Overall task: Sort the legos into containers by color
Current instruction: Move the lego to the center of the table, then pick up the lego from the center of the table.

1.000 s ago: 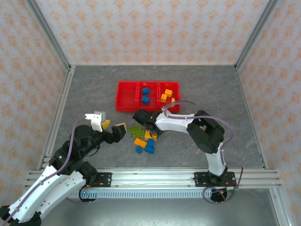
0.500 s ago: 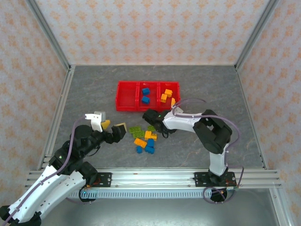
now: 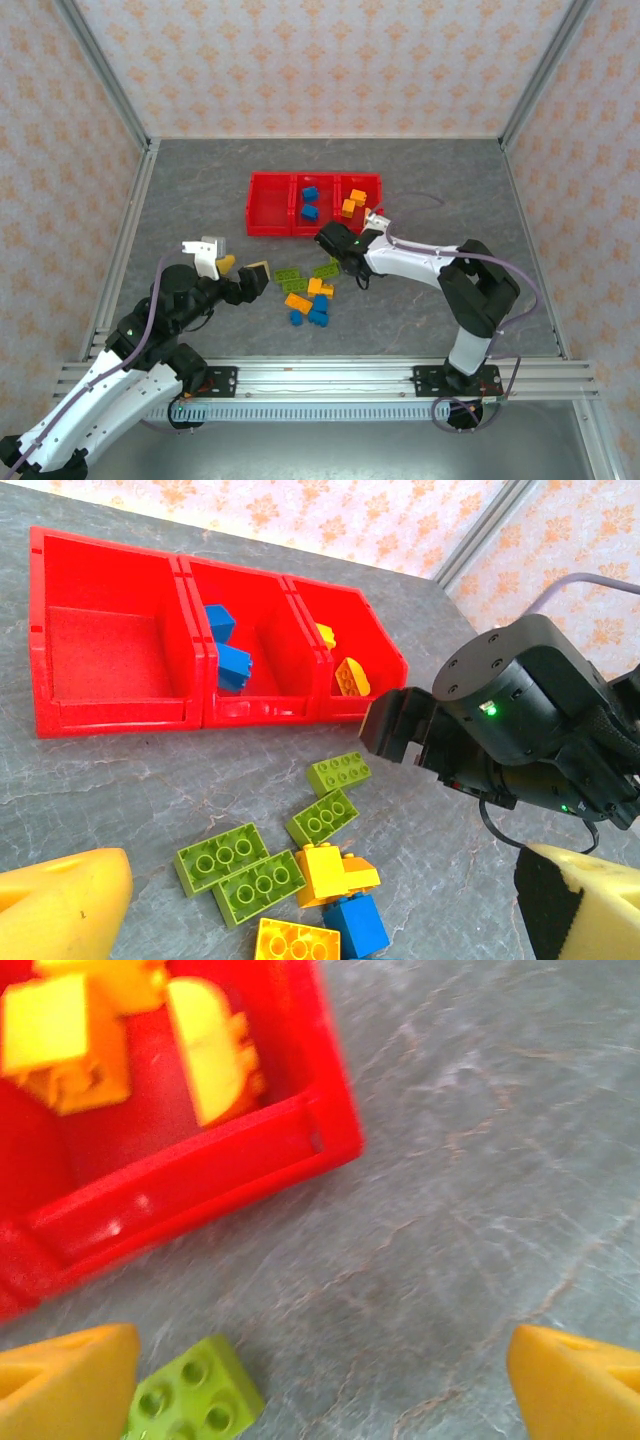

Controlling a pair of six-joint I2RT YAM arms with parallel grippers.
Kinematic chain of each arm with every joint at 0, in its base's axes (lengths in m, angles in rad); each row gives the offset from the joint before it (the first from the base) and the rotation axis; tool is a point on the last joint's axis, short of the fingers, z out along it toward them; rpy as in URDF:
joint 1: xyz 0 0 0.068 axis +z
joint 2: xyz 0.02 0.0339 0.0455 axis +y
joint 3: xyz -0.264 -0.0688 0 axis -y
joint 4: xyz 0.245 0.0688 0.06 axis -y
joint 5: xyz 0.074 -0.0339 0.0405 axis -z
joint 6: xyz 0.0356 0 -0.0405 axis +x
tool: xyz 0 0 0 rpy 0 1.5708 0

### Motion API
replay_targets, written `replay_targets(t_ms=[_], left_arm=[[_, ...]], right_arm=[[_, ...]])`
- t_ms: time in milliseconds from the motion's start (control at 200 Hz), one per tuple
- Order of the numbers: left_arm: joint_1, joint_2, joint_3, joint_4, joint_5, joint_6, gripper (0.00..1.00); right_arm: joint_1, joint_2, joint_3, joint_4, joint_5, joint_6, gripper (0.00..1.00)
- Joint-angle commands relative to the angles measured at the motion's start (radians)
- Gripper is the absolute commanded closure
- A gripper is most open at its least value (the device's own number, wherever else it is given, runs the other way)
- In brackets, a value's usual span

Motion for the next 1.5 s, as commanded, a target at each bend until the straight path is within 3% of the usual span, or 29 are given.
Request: replay_targets(t_ms=[0, 270, 496, 806, 1492], left_arm=[[-0.005, -0.002, -0.012, 0.029, -0.006, 0.019, 0.01], [-0.005, 0.011, -0.011, 0.029, -0.011, 0.019, 0.01], [-0.005, 0.018, -0.01, 0.027, -0.013, 0.018, 0.01], [-0.005, 0.024, -0.01, 0.027, -0.014, 0.017, 0.01], [-0.005, 0.024, -0.012, 0.026, -0.016, 0.017, 0.01]], right_arm=[[0.006, -0.025, 0.016, 0.068, -0.105, -0.238, 0.03], [0.007, -0.005, 0.065, 0.043, -0.328, -0.438, 0.0], [0.005, 0.055, 0.097, 0.027, -0.38, -0.499, 0.0], [-0.008, 0.17, 0.199, -0.051, -0.344, -0.509, 0.0], [-0.065, 0.227, 0.217, -0.071, -0.377, -0.521, 0.05]])
